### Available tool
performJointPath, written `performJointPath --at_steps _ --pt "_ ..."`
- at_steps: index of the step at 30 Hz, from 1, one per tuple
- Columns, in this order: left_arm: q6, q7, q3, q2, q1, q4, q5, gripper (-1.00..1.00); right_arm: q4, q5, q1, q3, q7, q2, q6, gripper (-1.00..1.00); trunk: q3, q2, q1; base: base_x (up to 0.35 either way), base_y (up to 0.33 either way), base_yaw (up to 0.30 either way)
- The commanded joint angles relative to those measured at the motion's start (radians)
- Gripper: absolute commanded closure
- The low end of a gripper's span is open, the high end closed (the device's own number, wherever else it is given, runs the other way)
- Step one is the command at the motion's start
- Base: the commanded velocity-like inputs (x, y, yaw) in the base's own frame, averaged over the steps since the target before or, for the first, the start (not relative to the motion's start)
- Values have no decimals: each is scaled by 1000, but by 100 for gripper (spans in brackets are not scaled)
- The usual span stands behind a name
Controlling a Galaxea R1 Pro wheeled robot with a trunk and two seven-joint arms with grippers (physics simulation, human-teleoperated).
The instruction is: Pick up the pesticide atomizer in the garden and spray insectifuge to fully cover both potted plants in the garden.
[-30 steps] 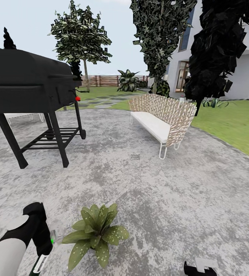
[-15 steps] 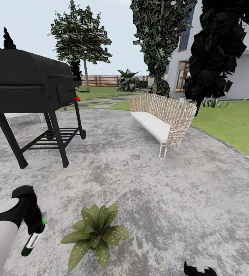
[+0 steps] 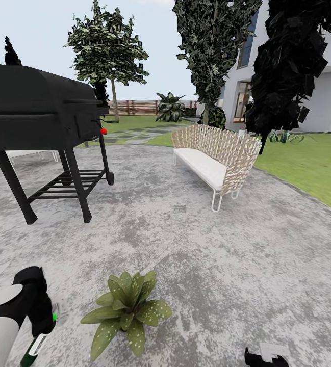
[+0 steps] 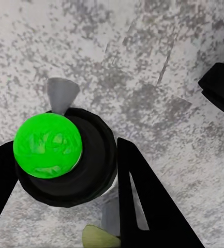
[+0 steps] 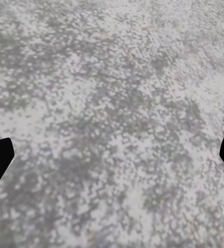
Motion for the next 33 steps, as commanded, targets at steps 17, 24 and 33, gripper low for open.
performJointPath --at_steps 17,24,33 --pt "9 171 18 -20 -55 115 149 100 0 9 -1 -8 -1 3 -3 -100 2 0 0 2 44 -50" --pt "9 179 15 -22 -55 121 149 100 0 9 -1 -8 -2 4 -3 -100 5 0 0 -95 222 -186" --pt "7 184 14 -35 -55 128 152 100 0 9 -1 -8 -2 5 -3 -100 6 0 0 30 64 -21"
